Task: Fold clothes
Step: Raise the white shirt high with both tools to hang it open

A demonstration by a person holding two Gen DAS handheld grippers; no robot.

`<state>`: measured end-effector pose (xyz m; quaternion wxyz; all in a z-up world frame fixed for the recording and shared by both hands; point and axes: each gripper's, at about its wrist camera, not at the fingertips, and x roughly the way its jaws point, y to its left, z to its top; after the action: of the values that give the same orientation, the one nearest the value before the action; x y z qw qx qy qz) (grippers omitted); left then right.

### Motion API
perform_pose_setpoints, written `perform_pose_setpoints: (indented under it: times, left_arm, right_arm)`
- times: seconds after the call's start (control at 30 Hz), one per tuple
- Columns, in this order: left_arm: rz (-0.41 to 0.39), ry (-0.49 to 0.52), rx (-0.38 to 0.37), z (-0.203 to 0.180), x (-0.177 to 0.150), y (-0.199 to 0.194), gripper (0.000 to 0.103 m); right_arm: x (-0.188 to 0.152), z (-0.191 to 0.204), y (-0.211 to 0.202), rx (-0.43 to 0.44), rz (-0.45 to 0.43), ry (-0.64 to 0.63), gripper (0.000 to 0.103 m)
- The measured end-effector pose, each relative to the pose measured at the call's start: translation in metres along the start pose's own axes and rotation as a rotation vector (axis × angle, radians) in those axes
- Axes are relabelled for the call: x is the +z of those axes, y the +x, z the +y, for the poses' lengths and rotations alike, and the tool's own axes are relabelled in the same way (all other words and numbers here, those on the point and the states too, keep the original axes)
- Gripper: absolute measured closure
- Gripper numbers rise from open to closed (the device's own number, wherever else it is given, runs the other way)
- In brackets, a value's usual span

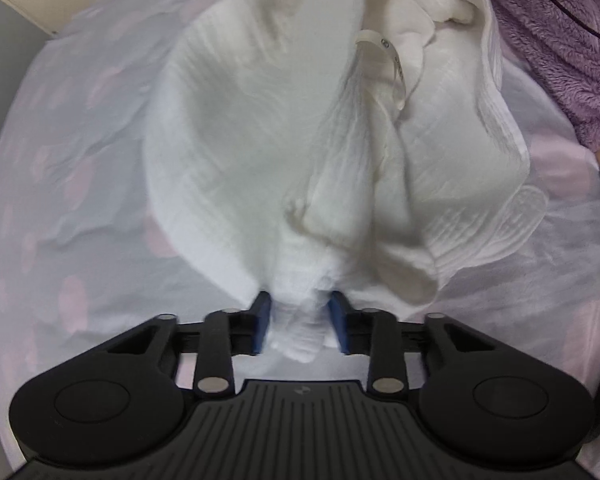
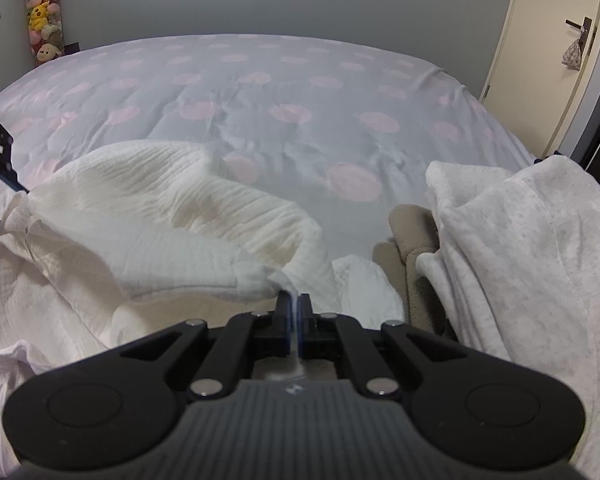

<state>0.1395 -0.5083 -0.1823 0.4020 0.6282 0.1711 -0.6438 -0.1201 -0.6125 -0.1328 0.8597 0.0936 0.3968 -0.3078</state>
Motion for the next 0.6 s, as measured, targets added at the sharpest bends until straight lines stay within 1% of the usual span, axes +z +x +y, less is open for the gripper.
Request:
perform_pose_setpoints:
  times: [0.1, 0.17, 0.23, 0.27, 0.3, 0.43, 0.53, 0.6]
  left_arm:
    - [0.004, -0.017, -0.007, -0.001, 0.001, -0.003, 0.084]
    - [0.004, -0.042, -0.004, -0.002, 0.000, -0.008, 0.091]
    - [-0.002, -0.074, 0.013, -0.003, -0.003, -0.016, 0.092]
    - [-0.007, -0.095, 0.027, -0.004, -0.004, -0.020, 0.095]
    - [-0.013, -0.118, 0.040, -0.004, -0.005, -0.025, 0.096]
    - [-0.063, -0.286, 0.075, -0.002, -0.013, -0.053, 0.097]
    - [-0.096, -0.412, 0.120, 0.008, -0.020, -0.075, 0.098]
    - [-0.114, -0.505, 0.161, 0.014, -0.031, -0.094, 0.098]
  right_arm:
    - [0.000, 0.002, 0.006, 0.009, 0.022, -0.013, 0.100]
    - [0.001, 0.005, 0.009, 0.015, 0.040, -0.033, 0.100]
    - [0.001, 0.009, 0.010, 0.017, 0.053, -0.056, 0.100]
    - [0.002, 0.010, 0.009, 0.017, 0.052, -0.063, 0.100]
    - [0.002, 0.011, 0.007, 0.016, 0.048, -0.067, 0.100]
    - [0.005, 0.014, -0.004, 0.013, 0.023, -0.081, 0.100]
    - [0.014, 0.015, -0.024, -0.009, -0.032, -0.110, 0.100]
    - [0.024, 0.015, -0.041, -0.024, -0.086, -0.130, 0.100]
